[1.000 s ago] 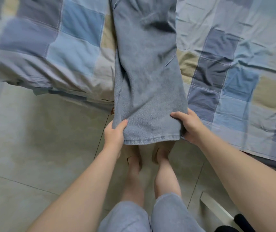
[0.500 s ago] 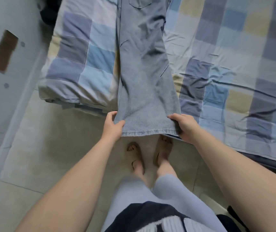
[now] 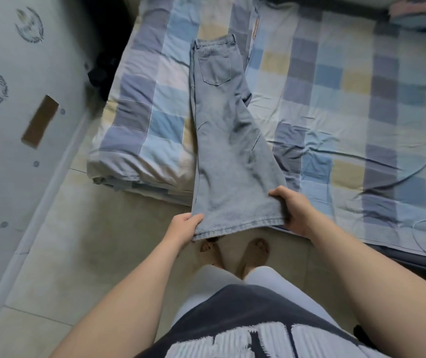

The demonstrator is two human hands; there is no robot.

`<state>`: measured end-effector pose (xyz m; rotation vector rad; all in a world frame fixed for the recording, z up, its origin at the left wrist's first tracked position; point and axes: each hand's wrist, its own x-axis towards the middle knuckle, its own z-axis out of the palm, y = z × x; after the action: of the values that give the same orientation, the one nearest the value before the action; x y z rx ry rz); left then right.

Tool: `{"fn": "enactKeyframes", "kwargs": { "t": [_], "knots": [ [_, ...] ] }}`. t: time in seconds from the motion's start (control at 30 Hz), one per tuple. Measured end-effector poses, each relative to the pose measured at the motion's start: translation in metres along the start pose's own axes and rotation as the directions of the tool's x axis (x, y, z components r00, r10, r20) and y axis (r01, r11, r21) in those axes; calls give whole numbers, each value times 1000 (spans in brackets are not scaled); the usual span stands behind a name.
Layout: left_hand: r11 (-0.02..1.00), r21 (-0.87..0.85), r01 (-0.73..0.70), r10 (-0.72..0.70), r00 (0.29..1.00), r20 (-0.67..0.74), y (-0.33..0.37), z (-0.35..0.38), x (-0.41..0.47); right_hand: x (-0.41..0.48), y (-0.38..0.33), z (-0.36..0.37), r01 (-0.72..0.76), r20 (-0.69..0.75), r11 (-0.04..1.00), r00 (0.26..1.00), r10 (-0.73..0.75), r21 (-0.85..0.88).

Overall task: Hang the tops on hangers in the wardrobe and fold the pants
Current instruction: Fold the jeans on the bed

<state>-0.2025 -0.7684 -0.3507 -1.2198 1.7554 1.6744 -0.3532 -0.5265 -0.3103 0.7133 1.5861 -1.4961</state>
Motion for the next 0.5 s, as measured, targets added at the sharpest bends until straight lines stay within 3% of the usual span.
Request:
{"fn": "enactKeyframes", "kwargs": {
  "t": [0.13,0.23,0.4,0.5],
  "knots": [
    [961,-195,195,-198,980,3,-22,-4,-24,-17,32,-9,16,-100,989,994,-32,-150],
    [827,-447,341,-326,939,112,-42,0,-45,-27,63,-15,-22,-103,994,995,10,-110],
    [932,-298,209,-216,976,11,-81,7,-81,-45,112,-29,-5,-21,1000,1000,5,2],
    [910,-357,210,-235,972,-28,-106,15,-102,-59,148,-41,23,15,1000,1000,-23,-12]
  ]
}}
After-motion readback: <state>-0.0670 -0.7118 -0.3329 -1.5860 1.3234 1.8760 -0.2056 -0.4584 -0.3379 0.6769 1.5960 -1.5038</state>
